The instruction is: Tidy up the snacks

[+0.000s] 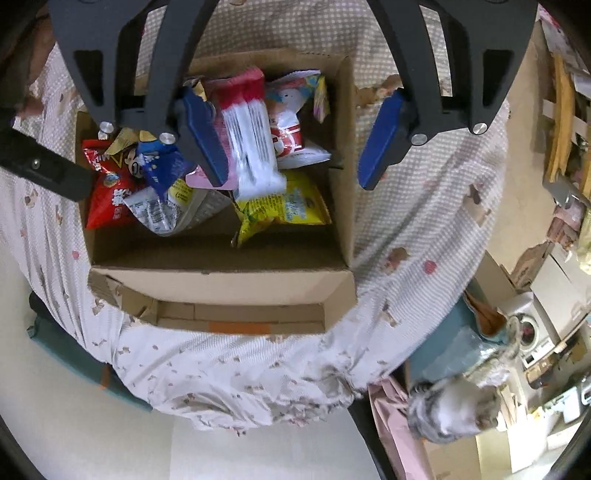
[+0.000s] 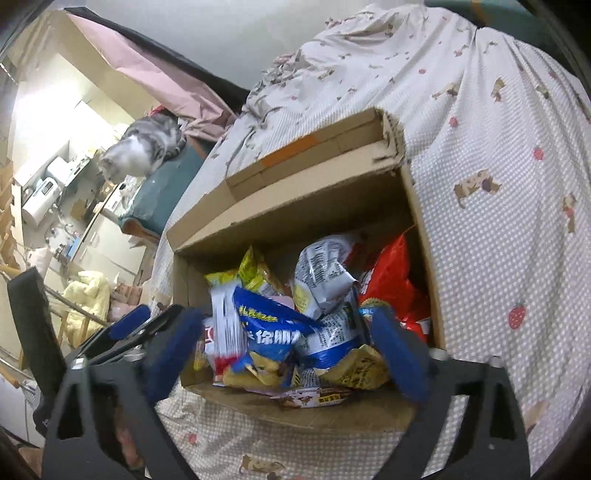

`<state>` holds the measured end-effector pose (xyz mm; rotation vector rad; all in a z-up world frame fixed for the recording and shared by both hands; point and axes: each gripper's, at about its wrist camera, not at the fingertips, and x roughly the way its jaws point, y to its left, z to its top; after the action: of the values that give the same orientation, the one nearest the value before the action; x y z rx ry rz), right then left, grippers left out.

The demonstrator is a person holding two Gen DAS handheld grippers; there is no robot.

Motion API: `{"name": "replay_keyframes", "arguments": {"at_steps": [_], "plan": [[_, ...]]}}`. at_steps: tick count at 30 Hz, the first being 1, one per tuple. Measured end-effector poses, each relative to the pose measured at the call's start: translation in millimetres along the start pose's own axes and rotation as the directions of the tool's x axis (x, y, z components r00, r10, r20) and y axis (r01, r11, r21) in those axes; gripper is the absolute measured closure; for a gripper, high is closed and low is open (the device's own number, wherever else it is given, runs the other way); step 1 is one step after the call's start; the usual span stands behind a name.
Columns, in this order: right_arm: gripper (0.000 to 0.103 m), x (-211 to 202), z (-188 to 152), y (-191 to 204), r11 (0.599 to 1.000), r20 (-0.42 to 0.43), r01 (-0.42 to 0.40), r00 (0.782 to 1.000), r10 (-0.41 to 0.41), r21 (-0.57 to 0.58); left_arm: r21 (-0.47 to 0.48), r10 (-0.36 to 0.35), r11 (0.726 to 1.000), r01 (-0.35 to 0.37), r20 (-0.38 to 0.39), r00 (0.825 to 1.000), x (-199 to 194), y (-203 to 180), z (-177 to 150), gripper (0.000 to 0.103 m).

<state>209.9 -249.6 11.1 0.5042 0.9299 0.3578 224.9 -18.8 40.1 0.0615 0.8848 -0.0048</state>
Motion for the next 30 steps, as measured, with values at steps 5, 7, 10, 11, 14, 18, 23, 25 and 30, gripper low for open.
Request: {"name": "replay_keyframes", "arguments": {"at_steps": [5, 7, 10, 11, 14, 18, 23, 25, 30], "plan": [[0.0, -20, -6, 18, 0.996, 0.041, 0.06, 0.998, -0.058, -0.065, 0.015, -0.014, 1.0, 0.013, 0.048, 0.999, -25, 3, -7, 0.033], [0.0, -28, -8, 24, 0.993, 0.057, 0.086, 0.995, -0.081, -0.082, 0.008, -0.019, 1.0, 0.018, 0.059, 0.998, -35, 6, -11, 0.033], [0.0, -41, -16, 32, 0.989, 0.073, 0.11, 0.992, -0.103, -0.099, -0.001, -0.022, 1.0, 0.022, 0.072, 0.997, -49, 10, -19, 0.033], [0.0, -46, -20, 33, 0.988, 0.079, 0.116, 0.991, -0.108, -0.103, -0.004, -0.025, 1.0, 0.025, 0.078, 0.997, -56, 12, -22, 0.033], [0.0, -60, -33, 35, 0.984, 0.091, 0.136, 0.988, -0.127, -0.111, -0.011, -0.022, 1.0, 0.023, 0.088, 0.996, -69, 16, -31, 0.027], [0.0, -72, -52, 34, 0.981, 0.103, 0.163, 0.983, -0.152, -0.105, -0.026, -0.023, 0.999, 0.025, 0.098, 0.995, -86, 27, -49, 0.001], [0.0, -87, -72, 35, 0.977, 0.133, 0.187, 0.976, -0.173, -0.102, -0.028, -0.019, 0.999, 0.023, 0.11, 0.994, -103, 34, -67, 0.0], [0.0, -93, -79, 36, 0.976, 0.139, 0.19, 0.975, -0.175, -0.106, -0.047, -0.022, 0.998, 0.028, 0.115, 0.993, -111, 37, -74, 0.0], [0.0, -104, -97, 45, 0.964, 0.165, 0.226, 0.965, -0.202, -0.141, -0.061, -0.037, 0.997, 0.046, 0.137, 0.99, -125, 38, -91, 0.0]]}}
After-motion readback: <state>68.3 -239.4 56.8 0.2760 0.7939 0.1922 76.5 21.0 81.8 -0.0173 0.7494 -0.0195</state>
